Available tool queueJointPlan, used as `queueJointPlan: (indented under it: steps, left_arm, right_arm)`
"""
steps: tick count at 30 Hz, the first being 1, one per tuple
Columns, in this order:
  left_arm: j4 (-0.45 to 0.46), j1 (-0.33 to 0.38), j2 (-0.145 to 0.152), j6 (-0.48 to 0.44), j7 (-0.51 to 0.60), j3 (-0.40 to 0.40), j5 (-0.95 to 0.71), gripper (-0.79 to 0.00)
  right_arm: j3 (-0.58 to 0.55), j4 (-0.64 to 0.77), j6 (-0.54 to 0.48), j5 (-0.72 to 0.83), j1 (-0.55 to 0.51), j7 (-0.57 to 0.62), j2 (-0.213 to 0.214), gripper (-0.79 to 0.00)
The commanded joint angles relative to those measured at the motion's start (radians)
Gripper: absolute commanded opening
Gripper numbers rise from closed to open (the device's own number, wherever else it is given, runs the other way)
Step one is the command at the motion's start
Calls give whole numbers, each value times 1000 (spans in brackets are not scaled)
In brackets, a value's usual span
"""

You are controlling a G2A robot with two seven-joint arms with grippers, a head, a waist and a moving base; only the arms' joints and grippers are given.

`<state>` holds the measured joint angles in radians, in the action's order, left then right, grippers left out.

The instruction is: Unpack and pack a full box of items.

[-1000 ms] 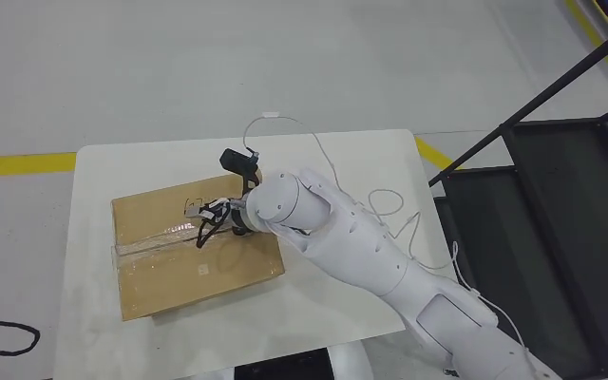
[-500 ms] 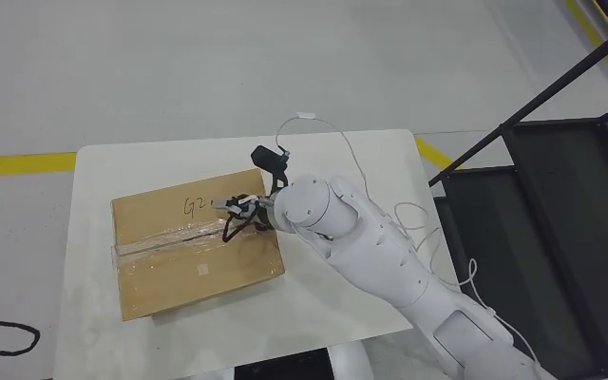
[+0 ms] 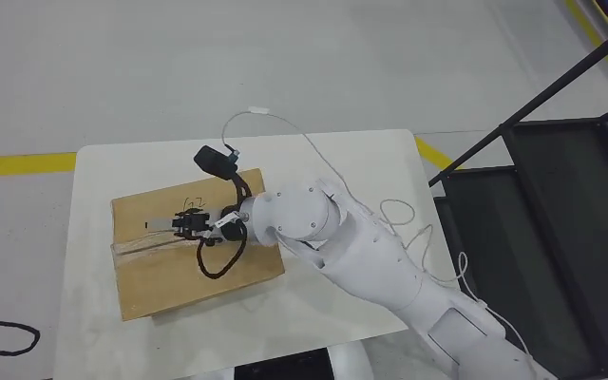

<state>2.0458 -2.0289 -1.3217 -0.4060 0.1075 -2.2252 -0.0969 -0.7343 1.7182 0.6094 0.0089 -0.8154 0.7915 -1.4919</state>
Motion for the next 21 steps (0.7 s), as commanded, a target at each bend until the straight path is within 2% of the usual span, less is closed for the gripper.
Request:
queueJointPlan:
  steps: [1, 6, 10, 15, 21]
  left_arm:
    - [0, 0, 0, 0, 0, 0, 0, 0]
    - [0, 0, 0, 0, 0, 0, 0, 0]
    - [0, 0, 0, 0, 0, 0, 0, 0]
    - [0, 0, 0, 0, 0, 0, 0, 0]
    - [0, 0, 0, 0, 0, 0, 0, 0]
  right_arm:
    - [49, -56, -28, 51, 54, -32, -27, 0]
    - [183, -201, -53, 119, 191, -79, -106, 0]
    - [260, -299, -91, 191, 263, -103, -172, 0]
    - [324, -413, -135, 244, 316, -137, -245, 0]
    - [348, -538, -188, 276, 328, -199, -305, 0]
